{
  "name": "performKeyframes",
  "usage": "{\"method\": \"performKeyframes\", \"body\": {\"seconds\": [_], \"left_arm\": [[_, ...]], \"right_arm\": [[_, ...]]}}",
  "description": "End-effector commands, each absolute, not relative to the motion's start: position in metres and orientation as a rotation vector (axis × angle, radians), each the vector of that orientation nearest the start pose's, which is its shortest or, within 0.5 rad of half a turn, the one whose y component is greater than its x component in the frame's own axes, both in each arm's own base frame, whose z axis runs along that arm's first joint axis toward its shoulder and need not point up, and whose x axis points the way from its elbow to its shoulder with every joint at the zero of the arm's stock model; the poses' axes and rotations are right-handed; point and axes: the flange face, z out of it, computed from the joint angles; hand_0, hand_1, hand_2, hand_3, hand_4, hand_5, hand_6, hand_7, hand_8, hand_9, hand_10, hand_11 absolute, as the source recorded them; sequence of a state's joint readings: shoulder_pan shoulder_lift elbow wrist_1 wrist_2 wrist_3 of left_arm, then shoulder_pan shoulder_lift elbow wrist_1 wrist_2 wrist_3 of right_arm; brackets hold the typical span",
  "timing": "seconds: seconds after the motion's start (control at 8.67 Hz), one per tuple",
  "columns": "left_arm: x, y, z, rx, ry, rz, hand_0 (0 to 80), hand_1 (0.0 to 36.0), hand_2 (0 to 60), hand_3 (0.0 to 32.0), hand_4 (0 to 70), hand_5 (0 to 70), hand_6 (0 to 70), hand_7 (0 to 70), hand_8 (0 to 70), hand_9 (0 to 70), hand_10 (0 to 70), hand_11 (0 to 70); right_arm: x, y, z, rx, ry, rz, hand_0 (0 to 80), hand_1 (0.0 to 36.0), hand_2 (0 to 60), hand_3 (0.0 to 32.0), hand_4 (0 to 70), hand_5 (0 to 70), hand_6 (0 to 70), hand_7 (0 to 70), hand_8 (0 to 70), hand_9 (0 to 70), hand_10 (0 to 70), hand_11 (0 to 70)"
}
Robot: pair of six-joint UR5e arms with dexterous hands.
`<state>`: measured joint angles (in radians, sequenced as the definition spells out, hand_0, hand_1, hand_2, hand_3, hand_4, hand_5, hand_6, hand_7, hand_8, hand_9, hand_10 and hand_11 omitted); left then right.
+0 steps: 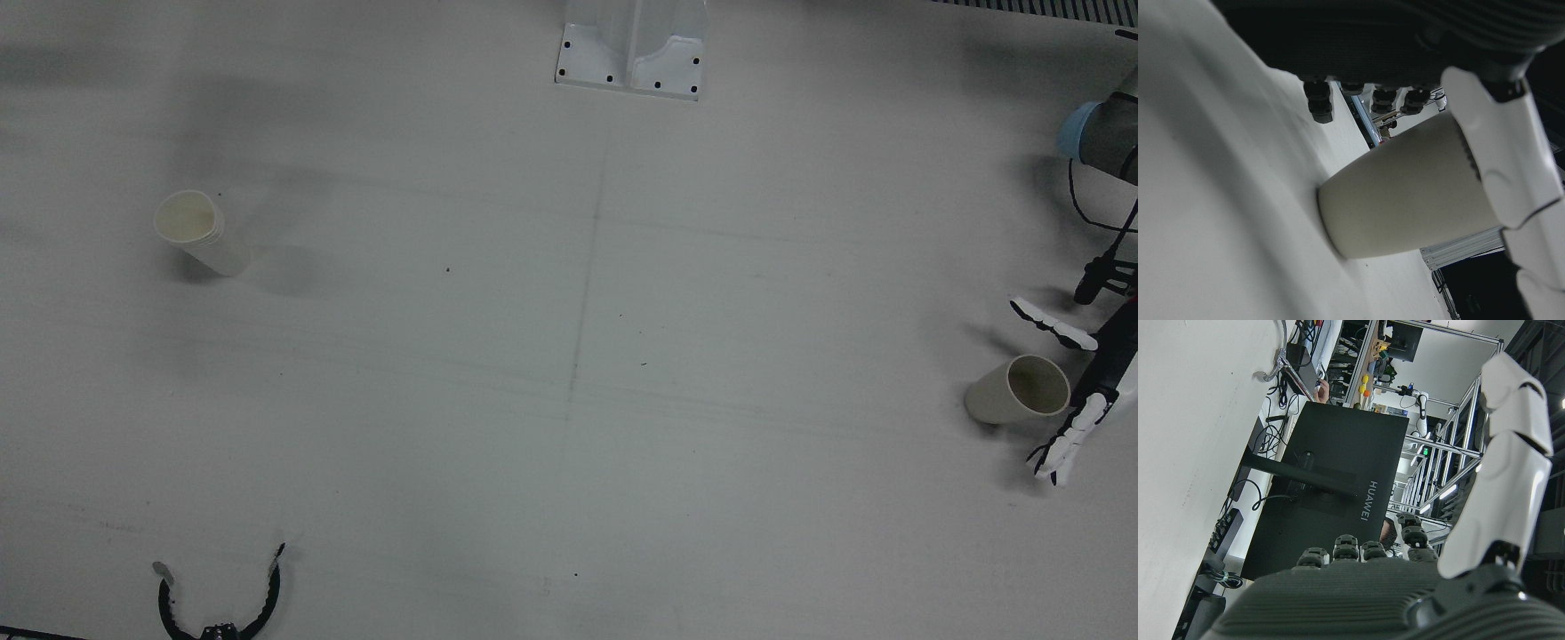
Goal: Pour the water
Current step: 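Close the left hand around the white paper cup beside it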
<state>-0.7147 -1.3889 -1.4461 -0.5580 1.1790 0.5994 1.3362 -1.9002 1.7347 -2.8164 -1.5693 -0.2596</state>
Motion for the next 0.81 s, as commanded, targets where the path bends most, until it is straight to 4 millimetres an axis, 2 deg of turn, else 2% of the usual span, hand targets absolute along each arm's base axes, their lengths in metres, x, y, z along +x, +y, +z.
{"method": "performKeyframes", "body": {"seconds": [0.0,0.23,0.69], "left_arm": [[0.205,-0.404,0.764,0.044,2.105,-1.473,50.7,9.0,0.0,0.0,11.0,2.4,5.1,8.2,0.0,0.2,7.9,13.4],[0.208,-0.407,0.753,0.052,2.11,-1.469,51.1,9.4,0.0,0.0,11.4,3.2,5.0,8.4,0.0,0.2,7.7,13.0],[0.231,-0.426,0.732,0.045,2.116,-1.474,51.7,10.4,0.0,0.0,13.3,5.2,5.6,9.2,0.1,0.4,7.8,13.3]], "right_arm": [[0.051,-0.384,0.711,-0.04,2.651,-2.195,47.6,19.3,18.5,0.0,0.0,2.8,0.0,5.6,4.3,6.2,0.7,3.1],[0.052,-0.383,0.712,-0.042,2.649,-2.196,47.7,19.2,18.8,0.0,0.0,2.9,0.0,5.4,4.3,6.1,0.5,2.7],[0.063,-0.371,0.719,-0.072,2.619,-2.212,47.4,19.0,18.4,0.0,0.0,2.5,0.0,4.5,4.4,6.2,0.3,2.3]]}}
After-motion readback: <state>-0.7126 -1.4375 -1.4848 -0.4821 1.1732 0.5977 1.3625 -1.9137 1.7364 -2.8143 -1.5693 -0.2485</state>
